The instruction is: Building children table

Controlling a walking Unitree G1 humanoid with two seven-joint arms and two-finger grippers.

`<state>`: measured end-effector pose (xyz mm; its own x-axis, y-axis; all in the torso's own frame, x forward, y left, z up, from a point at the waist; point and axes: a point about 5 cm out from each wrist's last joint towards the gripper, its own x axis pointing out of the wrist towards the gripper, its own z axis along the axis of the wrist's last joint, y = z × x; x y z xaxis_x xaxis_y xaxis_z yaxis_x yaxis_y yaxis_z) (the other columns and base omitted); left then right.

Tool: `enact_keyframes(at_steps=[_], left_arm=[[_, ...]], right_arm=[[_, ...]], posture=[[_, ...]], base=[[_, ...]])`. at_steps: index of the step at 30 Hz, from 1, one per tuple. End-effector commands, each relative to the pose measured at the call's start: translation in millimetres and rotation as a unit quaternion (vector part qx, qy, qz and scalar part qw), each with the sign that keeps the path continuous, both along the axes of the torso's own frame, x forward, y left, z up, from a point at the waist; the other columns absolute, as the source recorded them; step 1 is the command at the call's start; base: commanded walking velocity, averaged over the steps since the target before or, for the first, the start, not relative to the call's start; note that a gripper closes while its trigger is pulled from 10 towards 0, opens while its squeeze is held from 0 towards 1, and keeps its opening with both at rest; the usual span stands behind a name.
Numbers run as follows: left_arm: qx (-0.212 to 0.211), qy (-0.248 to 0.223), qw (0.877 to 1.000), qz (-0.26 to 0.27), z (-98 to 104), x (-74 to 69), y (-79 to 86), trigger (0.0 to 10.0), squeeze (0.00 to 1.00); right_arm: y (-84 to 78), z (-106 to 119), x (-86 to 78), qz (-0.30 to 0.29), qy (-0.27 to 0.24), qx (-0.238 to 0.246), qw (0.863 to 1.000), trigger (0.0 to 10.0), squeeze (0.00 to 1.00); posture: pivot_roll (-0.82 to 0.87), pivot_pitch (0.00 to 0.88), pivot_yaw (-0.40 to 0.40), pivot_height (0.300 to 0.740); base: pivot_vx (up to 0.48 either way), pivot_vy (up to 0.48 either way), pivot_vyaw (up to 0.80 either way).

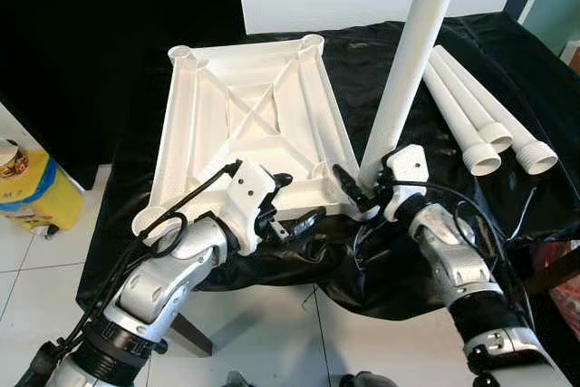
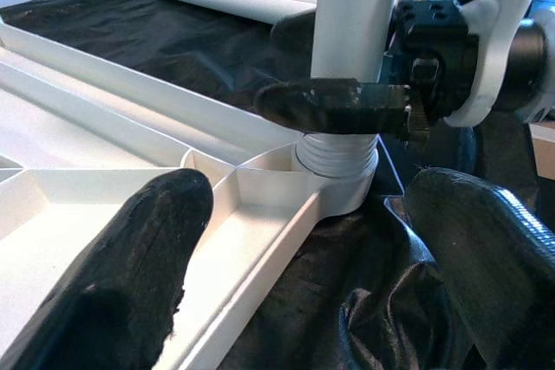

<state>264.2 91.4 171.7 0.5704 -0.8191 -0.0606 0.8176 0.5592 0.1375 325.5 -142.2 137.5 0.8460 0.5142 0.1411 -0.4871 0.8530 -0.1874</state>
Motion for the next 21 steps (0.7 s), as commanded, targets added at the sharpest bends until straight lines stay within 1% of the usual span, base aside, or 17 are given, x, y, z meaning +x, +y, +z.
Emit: enact_keyframes(at_steps=[1, 6, 14, 15, 21], left_arm=[[0.015, 0.012, 0.996, -0.092, -4, -11.1, -4.5, 10.0, 0.0], [0.015, 0.013, 0.996, -0.089, -3, -10.8, -1.7, 10.0, 0.0], [0.018, 0.012, 0.996, -0.086, -3, -10.4, 0.2, 10.0, 0.0], [0.018, 0.014, 0.996, -0.088, -3, -11.2, 0.0, 10.0, 0.0], [0.019, 0.015, 0.996, -0.087, -4, -11.8, 0.3, 10.0, 0.0]], right_arm=[[-3.0, -3, 0.8, 0.005, 0.004, -0.007, 1.0, 0.0, 0.0], [-6.8, -10, 0.9, 0.009, 0.022, -0.006, 1.0, 0.0, 0.0], [-7.0, -14, 1.5, 0.008, 0.027, -0.006, 1.0, 0.0, 0.0], [-7.5, -16, 1.4, 0.004, 0.03, -0.003, 1.0, 10.0, 0.0], [-8.9, -22, -0.4, -0.013, 0.047, 0.019, 0.999, 10.0, 0.0]], posture=[[-0.02, 0.06, 0.032, 0.74], [-0.02, 0.055, 0.035, 0.74], [-0.02, 0.049, 0.04, 0.74], [-0.02, 0.049, 0.04, 0.74], [-0.02, 0.046, 0.038, 0.74]], base=[[0.0, 0.0, 0.0], [0.0, 0.0, 0.0], [0.0, 0.0, 0.0], [0.0, 0.0, 0.0], [0.0, 0.0, 0.0]])
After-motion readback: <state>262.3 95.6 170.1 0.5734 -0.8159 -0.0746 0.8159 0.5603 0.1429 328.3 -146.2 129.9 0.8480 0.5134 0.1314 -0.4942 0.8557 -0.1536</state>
